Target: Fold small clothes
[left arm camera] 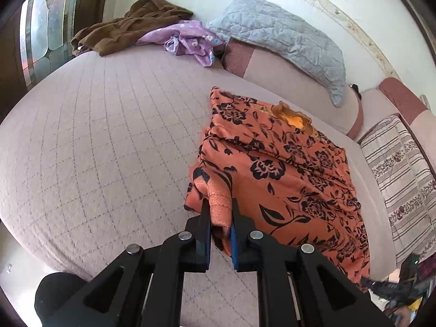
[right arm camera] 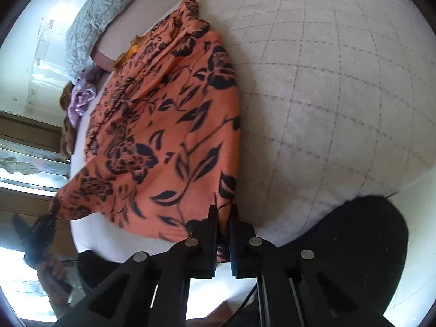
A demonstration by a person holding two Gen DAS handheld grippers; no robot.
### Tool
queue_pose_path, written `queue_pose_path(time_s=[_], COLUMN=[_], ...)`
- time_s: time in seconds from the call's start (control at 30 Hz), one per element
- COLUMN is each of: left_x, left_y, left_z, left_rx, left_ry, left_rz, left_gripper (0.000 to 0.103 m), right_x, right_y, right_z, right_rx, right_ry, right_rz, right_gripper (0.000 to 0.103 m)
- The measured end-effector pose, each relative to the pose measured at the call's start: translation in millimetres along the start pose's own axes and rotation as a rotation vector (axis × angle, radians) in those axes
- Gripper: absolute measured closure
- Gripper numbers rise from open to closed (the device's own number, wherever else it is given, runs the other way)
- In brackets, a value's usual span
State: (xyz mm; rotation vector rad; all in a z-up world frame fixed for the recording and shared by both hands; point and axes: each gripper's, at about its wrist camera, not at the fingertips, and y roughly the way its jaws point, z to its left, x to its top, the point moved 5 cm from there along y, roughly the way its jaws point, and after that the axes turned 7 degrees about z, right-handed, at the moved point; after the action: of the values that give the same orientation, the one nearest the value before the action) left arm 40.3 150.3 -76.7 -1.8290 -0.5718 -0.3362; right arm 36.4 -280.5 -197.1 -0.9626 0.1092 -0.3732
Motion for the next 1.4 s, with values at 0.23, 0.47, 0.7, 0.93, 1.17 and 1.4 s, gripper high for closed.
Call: queue_pose_path(time_s=[0.23, 0.47, 0.7, 0.93, 1.17, 1.4], left_x=[-7, -24, -16, -39, 26, 154], left_y=[-11, 10, -1, 31, 11, 49], left_z=[-2, 16, 10, 28, 1, -30], left_rx=[-0.011, 0.022, 0.004, 0.048, -0.039, -0.060], left_ry=[0.012, -0.014, 0.000, -0.055, 0.012, 0.056], left_rz=[-0.025, 0.045, 0.004, 0.134, 0.052, -0.078], left_gripper=[0.091, 0.091, 0.091, 0.091, 0.091, 0.091], right_x=[19, 11, 16, 26, 64, 218], right_y=[-41, 11, 4, -19, -35, -68], right_z=[17, -8, 14, 3, 21, 85], right_rx=[0.158, 0.183, 0.198, 0.320, 0.489, 0.615], right_ry=[-0.005, 0.087, 0.029, 0.053, 0.050, -0.031], right_rz=[-0.097, -0.002, -0.029, -0.064, -0.098, -0.290], right_gripper=[0.095, 0.060, 0.097, 0.097, 0.097, 0.097])
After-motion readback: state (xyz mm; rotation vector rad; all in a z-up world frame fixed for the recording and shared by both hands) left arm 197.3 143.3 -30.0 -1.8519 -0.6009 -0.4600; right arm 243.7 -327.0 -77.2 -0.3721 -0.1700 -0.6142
